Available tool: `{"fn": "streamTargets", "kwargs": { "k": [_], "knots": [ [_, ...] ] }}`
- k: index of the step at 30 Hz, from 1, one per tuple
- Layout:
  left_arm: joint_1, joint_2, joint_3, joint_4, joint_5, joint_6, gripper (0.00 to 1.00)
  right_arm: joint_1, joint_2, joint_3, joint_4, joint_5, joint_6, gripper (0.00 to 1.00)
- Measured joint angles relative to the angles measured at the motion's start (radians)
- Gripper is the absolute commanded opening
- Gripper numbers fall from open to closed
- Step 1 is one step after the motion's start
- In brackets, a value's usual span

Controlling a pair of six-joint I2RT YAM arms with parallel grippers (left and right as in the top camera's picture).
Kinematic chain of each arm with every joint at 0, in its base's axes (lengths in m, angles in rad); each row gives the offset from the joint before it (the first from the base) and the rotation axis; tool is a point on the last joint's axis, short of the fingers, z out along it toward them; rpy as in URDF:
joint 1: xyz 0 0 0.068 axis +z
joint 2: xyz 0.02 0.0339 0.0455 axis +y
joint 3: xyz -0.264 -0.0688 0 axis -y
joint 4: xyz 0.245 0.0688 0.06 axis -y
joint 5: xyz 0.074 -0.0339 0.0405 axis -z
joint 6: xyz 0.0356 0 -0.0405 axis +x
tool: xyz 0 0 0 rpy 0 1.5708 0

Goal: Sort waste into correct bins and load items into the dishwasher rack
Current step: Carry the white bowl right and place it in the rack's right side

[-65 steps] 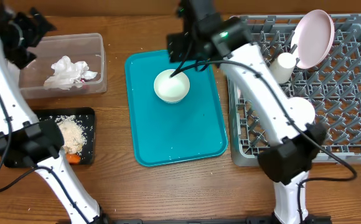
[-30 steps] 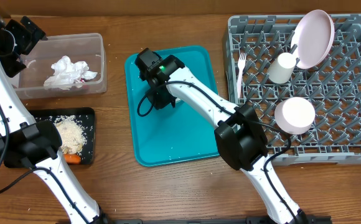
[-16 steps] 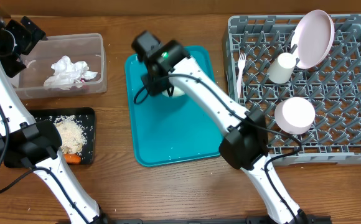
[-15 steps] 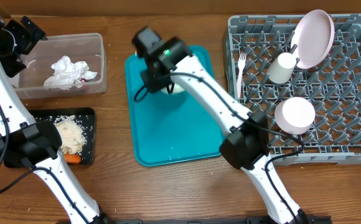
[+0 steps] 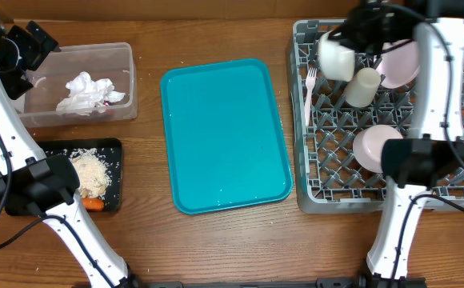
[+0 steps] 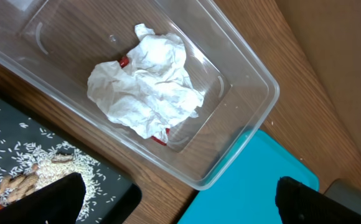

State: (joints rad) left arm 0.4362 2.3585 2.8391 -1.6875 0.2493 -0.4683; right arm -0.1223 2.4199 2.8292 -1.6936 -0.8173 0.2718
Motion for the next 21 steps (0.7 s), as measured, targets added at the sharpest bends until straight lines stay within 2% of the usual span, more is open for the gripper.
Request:
{"fn": "streamTargets", "kwargs": {
  "k": [3,8,11,14,16,21],
  "knots": [
    [0.0,0.0,0.0,0.0,-0.004,0.0,1.0,-0.042,-0.001,0.0,-0.001,-0.082,-0.014,0.04],
    [0.0,0.0,0.0,0.0,-0.008,0.0,1.0,-0.103,-0.051,0.0,-0.002,-0.108,-0.01,0.04],
    [0.0,0.0,0.0,0.001,-0.008,0.0,1.0,-0.197,-0.125,0.0,-0.002,-0.096,0.004,0.04],
    [0.0,0.0,0.0,0.001,-0.027,0.0,1.0,-0.384,-0.21,0.0,0.0,-0.13,0.013,0.04],
    [0.0,0.0,0.0,0.001,-0.045,0.0,1.0,-0.447,-0.241,0.0,-0.001,-0.14,0.012,0.04],
    [0.0,0.0,0.0,0.022,-0.056,0.0,1.0,-0.479,-0.29,-0.002,-0.002,-0.162,0.005,0.04]
  ]
}}
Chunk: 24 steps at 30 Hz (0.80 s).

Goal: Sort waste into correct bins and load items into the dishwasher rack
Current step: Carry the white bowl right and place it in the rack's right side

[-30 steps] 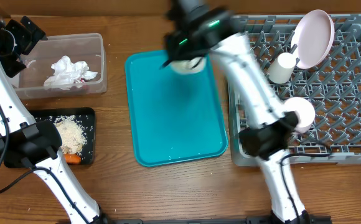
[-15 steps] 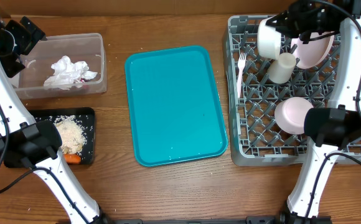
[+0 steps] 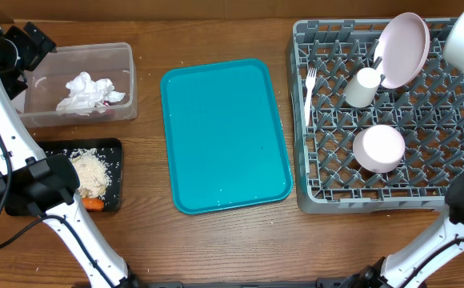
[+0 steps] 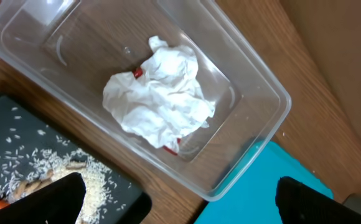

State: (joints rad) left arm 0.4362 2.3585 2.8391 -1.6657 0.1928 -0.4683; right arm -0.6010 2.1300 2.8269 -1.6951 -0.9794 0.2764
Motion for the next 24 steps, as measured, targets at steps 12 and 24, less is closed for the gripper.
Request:
{"fn": "streamTargets", "kwargs": {
  "k": [12,24],
  "knots": [
    [0.0,0.0,0.0,0.054,-0.007,0.0,1.0,-0.071,-0.004,-0.401,0.076,-0.045,-0.075,0.04],
    [0.0,0.0,0.0,0.022,-0.008,0.0,1.0,-0.145,-0.003,-0.873,0.404,-0.252,-0.098,0.04]
  ]
}}
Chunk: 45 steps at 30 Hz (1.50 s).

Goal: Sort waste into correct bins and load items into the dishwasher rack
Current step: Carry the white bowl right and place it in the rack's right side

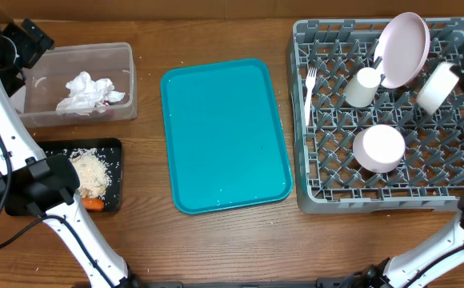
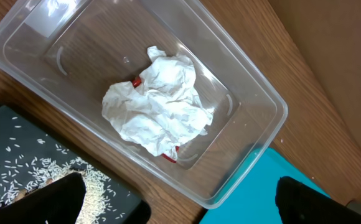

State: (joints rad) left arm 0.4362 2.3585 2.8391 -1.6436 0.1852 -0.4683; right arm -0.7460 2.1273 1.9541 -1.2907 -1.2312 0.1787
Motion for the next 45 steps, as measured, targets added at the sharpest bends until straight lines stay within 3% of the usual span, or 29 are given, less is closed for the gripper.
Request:
{"fn": "streamTargets", "kwargs": {
  "k": [10,19,25,28,32,38,45],
  "knots": [
    [0.0,0.0,0.0,-0.002,0.0,0.0,1.0,-0.037,0.0,-0.209,0.148,-0.07,0.004,0.05],
    [0.0,0.0,0.0,-0.005,0.0,0.0,1.0,-0.038,0.0,-0.23,0.25,-0.204,0.0,0.06],
    [0.0,0.0,0.0,-0.01,0.0,0.0,1.0,-0.039,-0.002,-0.23,0.184,-0.075,0.0,0.11],
    [0.0,0.0,0.0,-0.01,0.0,0.0,1.0,-0.042,-0.002,-0.23,0.188,-0.058,0.007,0.21],
    [0.0,0.0,0.0,-0.009,0.0,0.0,1.0,-0.057,-0.002,-0.221,0.173,-0.02,0.031,0.26],
    [0.0,0.0,0.0,-0.008,0.0,0.0,1.0,-0.114,-0.002,-0.056,-0.045,0.229,0.083,0.38],
    [0.0,0.0,0.0,0.007,0.0,0.0,1.0,-0.123,-0.002,0.275,-0.35,0.636,0.124,0.4]
  ]
}}
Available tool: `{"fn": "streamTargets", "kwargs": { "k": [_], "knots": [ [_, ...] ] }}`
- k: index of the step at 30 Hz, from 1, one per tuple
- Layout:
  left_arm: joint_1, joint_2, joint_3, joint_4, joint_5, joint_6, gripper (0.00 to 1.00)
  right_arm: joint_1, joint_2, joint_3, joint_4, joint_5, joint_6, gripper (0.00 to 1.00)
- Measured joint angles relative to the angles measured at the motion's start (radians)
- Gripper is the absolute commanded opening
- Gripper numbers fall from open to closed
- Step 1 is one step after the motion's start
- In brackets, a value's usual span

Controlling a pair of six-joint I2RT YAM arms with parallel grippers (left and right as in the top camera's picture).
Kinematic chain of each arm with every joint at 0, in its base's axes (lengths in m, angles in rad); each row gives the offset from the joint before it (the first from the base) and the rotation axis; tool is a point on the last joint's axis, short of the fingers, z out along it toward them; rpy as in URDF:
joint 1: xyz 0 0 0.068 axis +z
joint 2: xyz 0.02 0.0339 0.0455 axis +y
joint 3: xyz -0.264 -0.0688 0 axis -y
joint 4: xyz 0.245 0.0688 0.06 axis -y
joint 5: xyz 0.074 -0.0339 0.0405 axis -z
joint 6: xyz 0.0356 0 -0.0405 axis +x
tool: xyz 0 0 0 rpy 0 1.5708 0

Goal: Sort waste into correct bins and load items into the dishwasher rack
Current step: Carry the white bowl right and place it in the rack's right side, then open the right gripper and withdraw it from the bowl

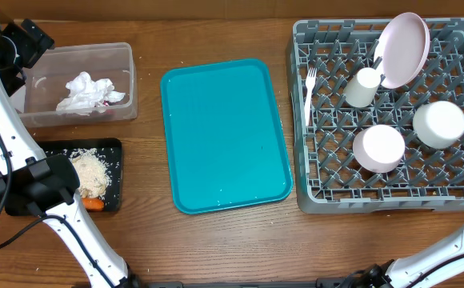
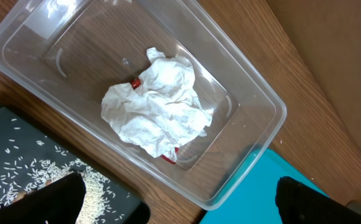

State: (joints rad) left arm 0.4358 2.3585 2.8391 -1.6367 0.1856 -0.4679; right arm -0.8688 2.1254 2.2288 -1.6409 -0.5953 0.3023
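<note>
The grey dishwasher rack (image 1: pixel 328 192) holds a pink plate (image 1: pixel 402 48), a small white cup (image 1: pixel 364 86), a white fork (image 1: pixel 310 92), a pink bowl (image 1: pixel 378 148) and a white cup (image 1: pixel 438 124) resting at its right side. A clear bin (image 1: pixel 132 80) contains crumpled white paper (image 1: pixel 88 90). My left gripper (image 1: pixel 28 40) hovers open above the bin's far left, empty. In the left wrist view the open gripper (image 2: pixel 179 200) looks down on the paper (image 2: pixel 159 102) in the bin (image 2: pixel 255 93). My right gripper is out of view.
A teal tray (image 1: pixel 224 136) lies in the middle of the wooden table. A black tray (image 1: pixel 56 148) with rice and a carrot piece sits at the front left, below the bin. Part of the right arm shows at the lower right edge.
The white cup was held above the rack's right edge; now it rests in the rack beside the pink bowl. The right gripper has left the view. The left gripper has hardly moved.
The right arm first held the white cup over the rack's back left. Then the cup was at the rack's far right corner, then lower along the right side. Now it sits in the rack, let go. The left gripper stayed open over the bin throughout.
</note>
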Motion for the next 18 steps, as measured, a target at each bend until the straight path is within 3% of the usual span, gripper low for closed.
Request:
{"fn": "streamTargets", "kwargs": {
  "k": [3,8,11,18],
  "knots": [
    [0.0,0.0,0.0,0.002,0.0,0.0,1.0,0.007,-0.003,0.098,-0.052,0.083,0.01,0.43],
    [0.0,0.0,0.0,0.001,0.0,0.0,1.0,0.103,-0.005,0.101,-0.054,0.208,0.038,0.41],
    [0.0,0.0,0.0,-0.008,0.0,0.0,1.0,0.258,-0.005,0.101,-0.053,0.329,0.072,0.36],
    [0.0,0.0,0.0,-0.027,0.0,0.0,1.0,0.632,-0.019,0.1,0.054,0.434,0.124,0.37]
  ]
}}
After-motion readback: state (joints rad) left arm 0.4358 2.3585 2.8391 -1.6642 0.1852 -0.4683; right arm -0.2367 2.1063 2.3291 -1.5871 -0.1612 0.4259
